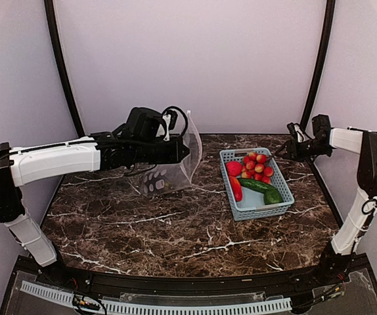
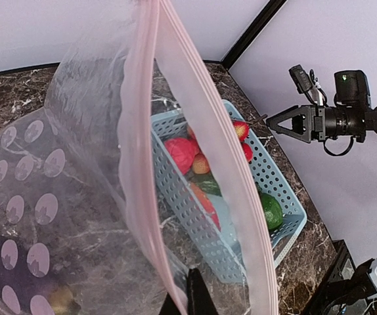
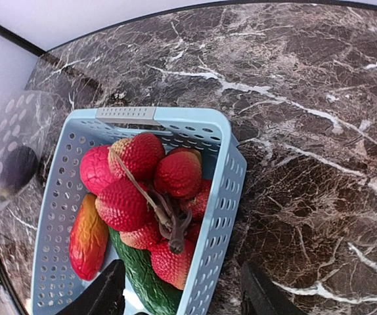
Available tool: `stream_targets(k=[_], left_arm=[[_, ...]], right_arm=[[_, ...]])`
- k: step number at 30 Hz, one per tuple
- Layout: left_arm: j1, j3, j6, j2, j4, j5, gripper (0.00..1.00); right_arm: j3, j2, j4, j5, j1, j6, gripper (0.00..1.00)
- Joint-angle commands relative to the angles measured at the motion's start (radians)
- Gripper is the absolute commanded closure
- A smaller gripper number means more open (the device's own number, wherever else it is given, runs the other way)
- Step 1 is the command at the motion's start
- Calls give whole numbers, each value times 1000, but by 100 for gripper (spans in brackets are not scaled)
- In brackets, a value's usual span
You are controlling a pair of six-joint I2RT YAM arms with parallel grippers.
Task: Place the food in the zip-top bag and seal the zipper
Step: Pick up the fake fruit from the bin.
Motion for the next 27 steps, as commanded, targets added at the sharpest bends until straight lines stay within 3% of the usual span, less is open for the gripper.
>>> stream_targets(k=[1, 13, 21, 27], left_arm=[[6, 7, 3, -14, -21, 12, 99], [5, 15, -5, -11, -31, 15, 99], [5, 12, -14, -2, -29, 18, 99], [5, 7, -22, -4, -33, 18, 99]], right_arm=[[48, 37, 24, -56, -5, 18, 45], [99, 124, 59, -104, -5, 54, 73], [95, 140, 89, -124, -3, 63, 78], [98, 152, 93, -133, -3, 64, 95]])
